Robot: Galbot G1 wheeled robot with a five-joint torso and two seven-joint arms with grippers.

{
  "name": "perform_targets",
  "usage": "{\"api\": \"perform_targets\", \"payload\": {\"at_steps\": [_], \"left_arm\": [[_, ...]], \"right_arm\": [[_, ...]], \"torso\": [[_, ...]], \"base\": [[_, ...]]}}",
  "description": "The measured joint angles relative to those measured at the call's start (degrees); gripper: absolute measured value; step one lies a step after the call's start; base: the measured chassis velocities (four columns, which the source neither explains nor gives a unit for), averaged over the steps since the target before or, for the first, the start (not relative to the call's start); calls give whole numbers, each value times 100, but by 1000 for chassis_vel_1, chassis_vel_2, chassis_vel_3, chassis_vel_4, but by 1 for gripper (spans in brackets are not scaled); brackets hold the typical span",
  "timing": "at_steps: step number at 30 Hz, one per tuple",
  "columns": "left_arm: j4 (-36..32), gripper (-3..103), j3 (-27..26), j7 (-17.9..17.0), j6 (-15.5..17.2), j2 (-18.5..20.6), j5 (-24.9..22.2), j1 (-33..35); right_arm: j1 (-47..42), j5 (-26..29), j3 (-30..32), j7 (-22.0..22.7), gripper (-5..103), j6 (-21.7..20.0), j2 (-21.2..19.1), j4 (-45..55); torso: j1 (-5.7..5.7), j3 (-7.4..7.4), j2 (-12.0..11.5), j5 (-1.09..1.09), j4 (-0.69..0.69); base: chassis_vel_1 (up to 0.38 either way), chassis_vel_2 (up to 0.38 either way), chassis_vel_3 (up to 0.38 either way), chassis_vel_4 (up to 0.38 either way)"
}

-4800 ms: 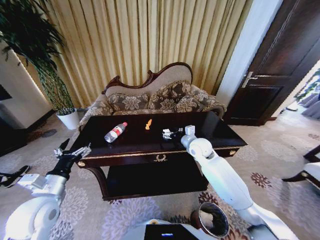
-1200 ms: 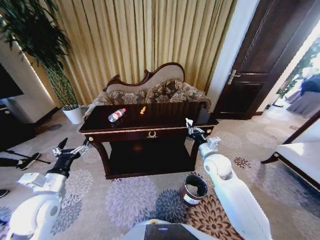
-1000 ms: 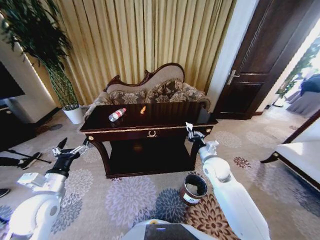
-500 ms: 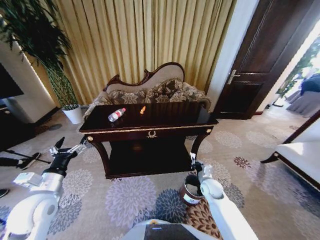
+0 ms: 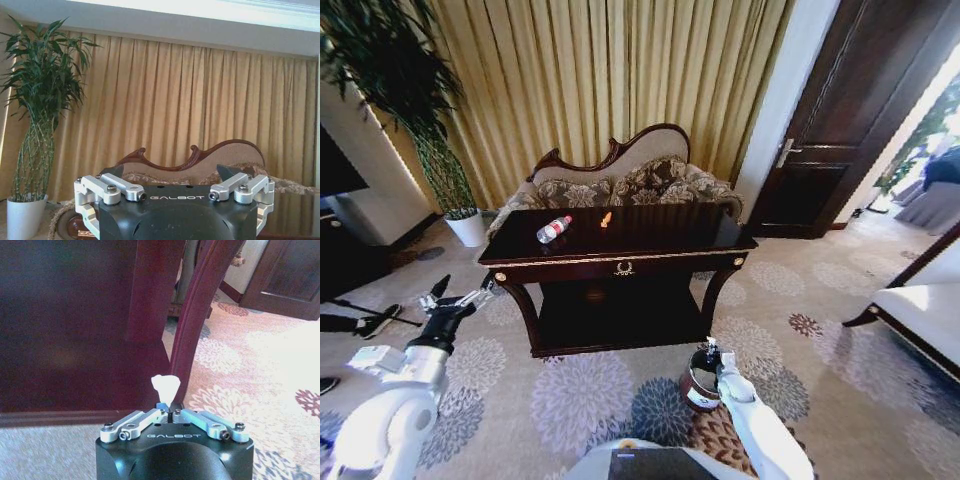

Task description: Move to the front of the table and place the trash on the table into the trash bin.

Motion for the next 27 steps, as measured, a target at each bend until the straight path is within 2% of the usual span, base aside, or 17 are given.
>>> {"api": "perform_targets", "payload": {"at_steps": [5,7,8,11,12,16,17,19,21,22,24,27], "left_arm": [[-22,100,25,-1,5,1,7,-3],[-17,100,27,-2,6,-6,17,0],[-17,100,27,-2,6,-6,17,0],[-15,100,-35,6,1,-9,8,32],[-15,100,-35,6,1,-9,8,32],[-14,100,-123,27,-18,17,-34,44],[-14,100,-123,27,-18,17,-34,44],[-14,100,-129,30,-21,21,-46,41],[-14,100,-129,30,-22,22,-48,41],[-16,100,-130,30,-25,19,-52,48],[-29,100,-143,30,-27,16,-63,58],[-38,100,-155,28,-29,16,-70,62]], "right_arm": [[-25,-188,20,0,5,14,-5,-129],[-42,-242,20,0,14,7,15,-217],[-42,-242,20,0,14,7,15,-217],[-49,-252,17,0,30,0,57,-296],[-49,-252,17,0,30,0,57,-296],[-34,-250,19,0,51,3,86,-284],[-34,-250,19,0,51,3,86,-284],[-19,-244,20,0,62,6,91,-236],[-17,-235,25,0,62,8,92,-202],[-20,-199,43,0,68,34,89,-116],[-88,60,81,0,78,226,31,278],[-156,294,113,0,84,343,-20,641]], "torso": [[0,0,0,0,1],[0,0,0,-1,0],[0,0,0,-1,0],[0,0,0,0,1],[0,0,0,0,1],[0,0,0,0,1],[0,0,0,0,1],[0,0,0,0,1],[0,0,0,0,1],[0,0,0,0,0],[0,0,0,1,1],[0,0,0,0,1]], "base": [[0,0,0,0],[0,0,0,0],[0,0,0,0],[0,0,0,0],[0,0,0,0],[0,0,0,0],[0,0,0,0],[0,0,0,0],[0,0,0,0],[0,0,0,0],[0,0,0,0],[0,0,0,0]]}}
